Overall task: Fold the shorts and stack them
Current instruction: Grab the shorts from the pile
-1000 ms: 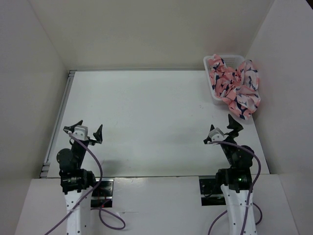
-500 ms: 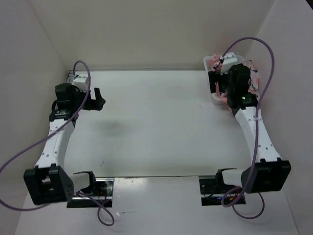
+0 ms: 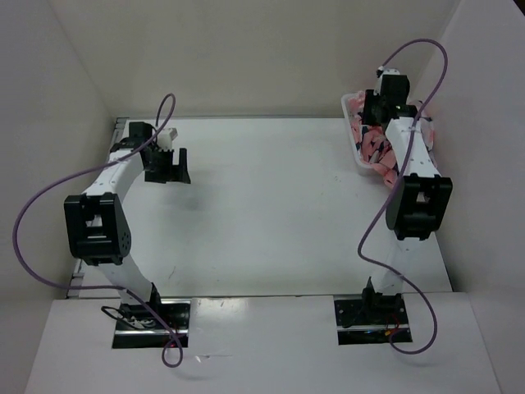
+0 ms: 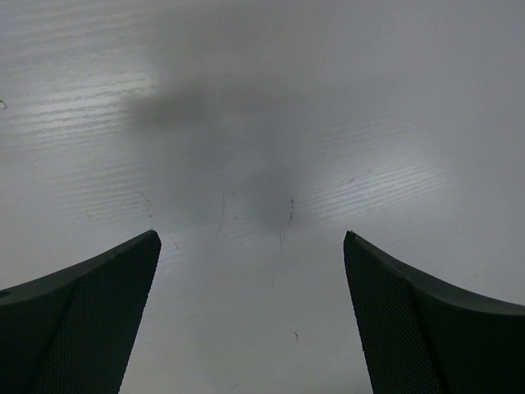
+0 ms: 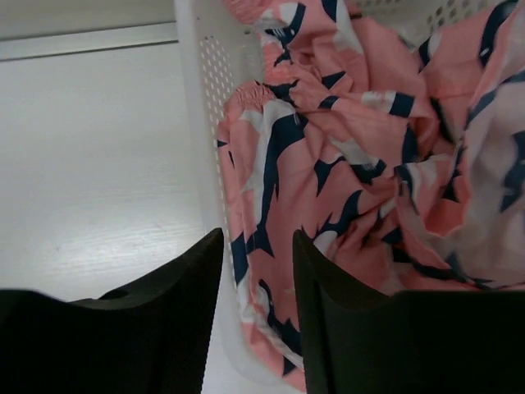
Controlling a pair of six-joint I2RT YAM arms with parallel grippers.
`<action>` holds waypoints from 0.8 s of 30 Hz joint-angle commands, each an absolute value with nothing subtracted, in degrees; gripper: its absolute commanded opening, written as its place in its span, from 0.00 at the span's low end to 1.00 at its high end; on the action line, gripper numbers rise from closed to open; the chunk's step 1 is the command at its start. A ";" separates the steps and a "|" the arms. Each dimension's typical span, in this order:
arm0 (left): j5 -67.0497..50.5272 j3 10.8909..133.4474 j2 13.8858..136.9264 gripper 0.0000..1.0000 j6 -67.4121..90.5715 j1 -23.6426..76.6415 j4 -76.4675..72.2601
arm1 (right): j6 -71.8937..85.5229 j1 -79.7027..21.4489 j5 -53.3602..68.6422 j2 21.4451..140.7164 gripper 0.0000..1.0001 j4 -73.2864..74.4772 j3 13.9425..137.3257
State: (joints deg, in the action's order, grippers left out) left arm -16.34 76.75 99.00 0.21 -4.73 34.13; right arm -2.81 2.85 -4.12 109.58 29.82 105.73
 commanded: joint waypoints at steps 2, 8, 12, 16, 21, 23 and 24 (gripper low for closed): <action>-18.90 83.22 102.46 0.99 0.00 -4.31 39.20 | 2.80 3.87 -0.09 117.22 0.38 31.73 111.88; -18.81 85.77 106.42 0.99 0.00 -0.62 37.88 | 4.39 4.48 1.40 122.07 0.49 31.73 113.99; -18.19 85.78 107.93 0.99 0.00 0.00 37.88 | 6.15 4.48 1.41 124.98 0.52 32.26 113.30; -17.05 87.36 108.63 0.99 0.00 0.00 37.88 | 8.96 4.48 -0.87 126.65 0.52 31.12 113.29; -18.37 87.36 109.16 0.99 0.00 0.00 37.88 | 10.28 4.48 -0.88 127.18 0.50 31.11 114.61; -18.90 87.36 109.69 0.99 0.00 0.00 37.88 | 10.28 4.48 -1.57 127.18 0.44 31.11 114.61; -19.51 87.36 109.69 0.99 0.00 0.00 37.88 | 10.89 4.48 -2.10 127.18 0.42 31.11 114.00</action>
State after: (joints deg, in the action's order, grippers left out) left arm -17.28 85.49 109.12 0.21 0.19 37.67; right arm 8.73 4.86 -0.80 127.02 32.18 111.57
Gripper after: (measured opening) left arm 0.990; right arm 0.438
